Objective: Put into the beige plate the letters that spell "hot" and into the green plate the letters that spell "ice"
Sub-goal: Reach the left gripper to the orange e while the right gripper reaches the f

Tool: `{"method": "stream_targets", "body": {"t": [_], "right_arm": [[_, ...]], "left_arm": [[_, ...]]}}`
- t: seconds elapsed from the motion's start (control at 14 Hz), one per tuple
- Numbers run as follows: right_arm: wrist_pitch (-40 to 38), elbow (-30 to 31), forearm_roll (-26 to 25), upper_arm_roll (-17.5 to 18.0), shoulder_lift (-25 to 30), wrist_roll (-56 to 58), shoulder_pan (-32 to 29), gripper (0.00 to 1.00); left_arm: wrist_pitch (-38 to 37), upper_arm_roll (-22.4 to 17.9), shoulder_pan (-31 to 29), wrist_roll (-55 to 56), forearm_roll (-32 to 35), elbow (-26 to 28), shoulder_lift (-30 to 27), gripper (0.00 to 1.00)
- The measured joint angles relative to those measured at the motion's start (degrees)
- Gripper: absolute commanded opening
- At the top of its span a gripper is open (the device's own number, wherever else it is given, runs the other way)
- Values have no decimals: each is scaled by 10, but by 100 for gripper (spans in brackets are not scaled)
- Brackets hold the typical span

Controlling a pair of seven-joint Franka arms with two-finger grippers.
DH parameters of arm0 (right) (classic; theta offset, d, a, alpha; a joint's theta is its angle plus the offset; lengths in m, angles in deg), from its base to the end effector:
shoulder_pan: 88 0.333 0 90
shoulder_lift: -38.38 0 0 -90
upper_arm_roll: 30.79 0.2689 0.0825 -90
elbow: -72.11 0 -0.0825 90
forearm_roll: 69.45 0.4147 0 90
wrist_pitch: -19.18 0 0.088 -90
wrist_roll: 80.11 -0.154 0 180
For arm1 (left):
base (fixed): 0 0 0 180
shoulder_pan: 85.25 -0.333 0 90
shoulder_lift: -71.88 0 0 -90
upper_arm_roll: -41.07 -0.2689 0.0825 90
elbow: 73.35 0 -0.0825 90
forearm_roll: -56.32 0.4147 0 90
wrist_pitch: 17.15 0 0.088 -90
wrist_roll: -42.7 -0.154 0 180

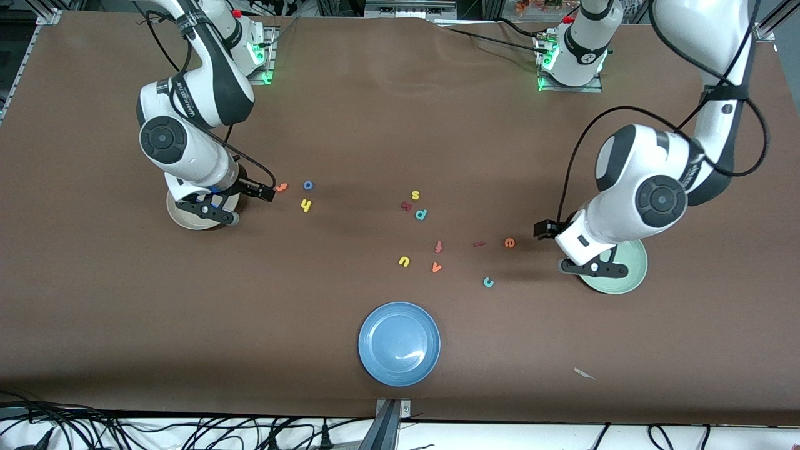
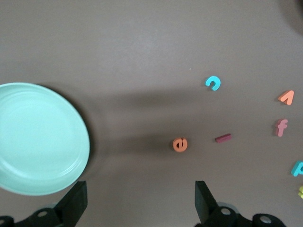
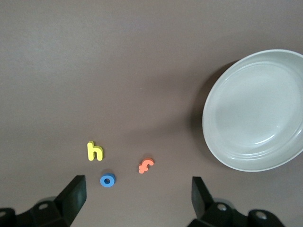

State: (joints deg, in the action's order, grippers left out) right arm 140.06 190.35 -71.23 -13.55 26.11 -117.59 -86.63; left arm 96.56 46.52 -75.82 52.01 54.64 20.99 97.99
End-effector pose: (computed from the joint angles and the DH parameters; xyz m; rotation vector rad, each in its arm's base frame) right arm 0.5387 0.1828 0.2104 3.0537 -0.4814 -0.2437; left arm 0.6389 -0.1705 0.2373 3.0904 -0.1185 -0.1975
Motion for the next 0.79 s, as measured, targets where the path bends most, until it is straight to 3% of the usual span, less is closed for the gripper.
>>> {"method": "stream_targets", "body": {"t": [0.29, 0.79], "right_arm": [[9, 9, 0, 0, -2, -1, 0, 98], [35, 34, 0, 0, -2, -1, 0, 98]], "left_arm": [[121, 1, 20, 30, 0, 64, 12, 100], [232, 1, 35, 39, 0, 131, 37, 100]]}}
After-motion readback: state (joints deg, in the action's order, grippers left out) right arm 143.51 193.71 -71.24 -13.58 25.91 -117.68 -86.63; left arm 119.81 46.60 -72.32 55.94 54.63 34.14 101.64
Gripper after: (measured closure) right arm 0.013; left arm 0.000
